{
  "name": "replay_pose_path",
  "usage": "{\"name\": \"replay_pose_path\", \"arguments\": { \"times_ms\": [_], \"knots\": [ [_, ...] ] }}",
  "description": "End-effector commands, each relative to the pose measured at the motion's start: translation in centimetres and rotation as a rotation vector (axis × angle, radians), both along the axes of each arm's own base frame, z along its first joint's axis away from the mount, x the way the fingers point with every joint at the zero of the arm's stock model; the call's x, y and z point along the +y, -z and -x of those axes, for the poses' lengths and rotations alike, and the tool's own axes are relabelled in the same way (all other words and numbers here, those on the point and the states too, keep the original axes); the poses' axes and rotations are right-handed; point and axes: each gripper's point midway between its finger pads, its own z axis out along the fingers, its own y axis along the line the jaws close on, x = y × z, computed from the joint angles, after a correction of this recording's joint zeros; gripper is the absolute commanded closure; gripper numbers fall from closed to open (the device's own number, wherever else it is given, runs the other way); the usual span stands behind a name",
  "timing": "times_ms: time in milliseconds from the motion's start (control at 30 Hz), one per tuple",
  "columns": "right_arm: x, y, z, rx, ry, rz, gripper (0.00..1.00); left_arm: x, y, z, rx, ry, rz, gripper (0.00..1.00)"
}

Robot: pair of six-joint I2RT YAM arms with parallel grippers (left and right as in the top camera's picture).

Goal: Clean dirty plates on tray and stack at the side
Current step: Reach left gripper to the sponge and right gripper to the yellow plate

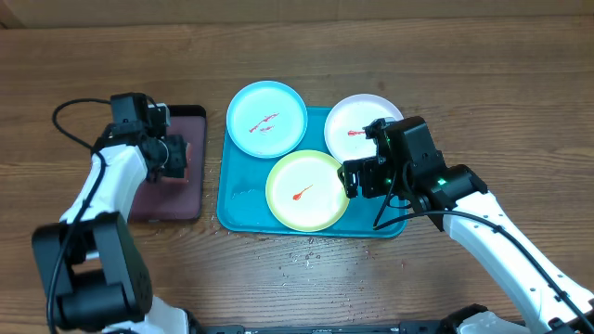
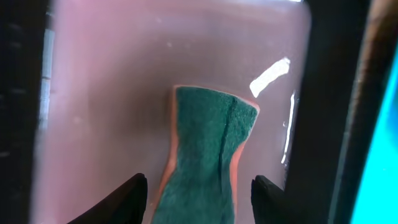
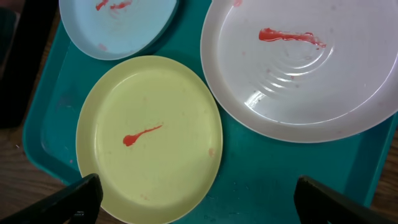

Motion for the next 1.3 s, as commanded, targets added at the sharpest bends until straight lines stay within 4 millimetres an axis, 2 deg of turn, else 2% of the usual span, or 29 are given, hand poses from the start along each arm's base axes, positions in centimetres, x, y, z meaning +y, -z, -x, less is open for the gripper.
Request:
{"name": "replay_pose_path", "arguments": {
  "times_ms": [0,67,167,200,333,500,567,667,900,1100,1267],
  "knots": [
    [0.3,-1.5,-0.9,-0.042,0.007,-0.010,0.00,-0.6,1.5,-0.4,0.027,0.036,0.034,0.53],
    [0.3,-1.5,-0.9,-0.042,0.007,-0.010,0.00,-0.6,2.2,-0.1,0.049,0.034,0.035,0.67],
    [0.3,-1.5,-0.9,-0.042,0.007,-0.010,0.00,-0.5,2.2,-0.2,0.044,0.034,0.035,0.92],
    [0.3,-1.5,-0.9,-0.042,0.007,-0.010,0.00,-0.5,1.9,-0.3,0.037,0.033,0.032,0.96],
    [0.3,-1.5,-0.9,-0.041,0.007,-0.009,0.00,0.4,0.5,-0.7,0.013,0.011,-0.017,0.96],
    [0.3,-1.4,-0.8,-0.038,0.007,-0.008,0.00,0.5,-3.4,-0.9,-0.071,-0.050,-0.003,0.96],
    [0.3,-1.4,-0.8,-0.038,0.007,-0.008,0.00,0.3,-5.2,-0.8,-0.115,-0.074,0.018,0.96],
    [0.2,-1.4,-0.7,-0.034,0.007,-0.006,0.00,-0.7,-6.9,-0.4,-0.144,-0.054,0.060,0.96],
    [0.2,-1.4,-0.7,-0.035,0.007,-0.006,0.00,-1.3,-6.7,0.7,-0.102,-0.045,0.083,0.96],
    [0.2,-1.3,-0.7,-0.034,0.007,-0.006,0.00,-2.5,-7.2,0.1,-0.136,0.048,0.120,0.96],
    [0.2,-1.3,-0.7,-0.034,0.007,-0.006,0.00,-2.6,-7.3,-0.1,-0.149,0.068,0.130,0.96]
  ]
}}
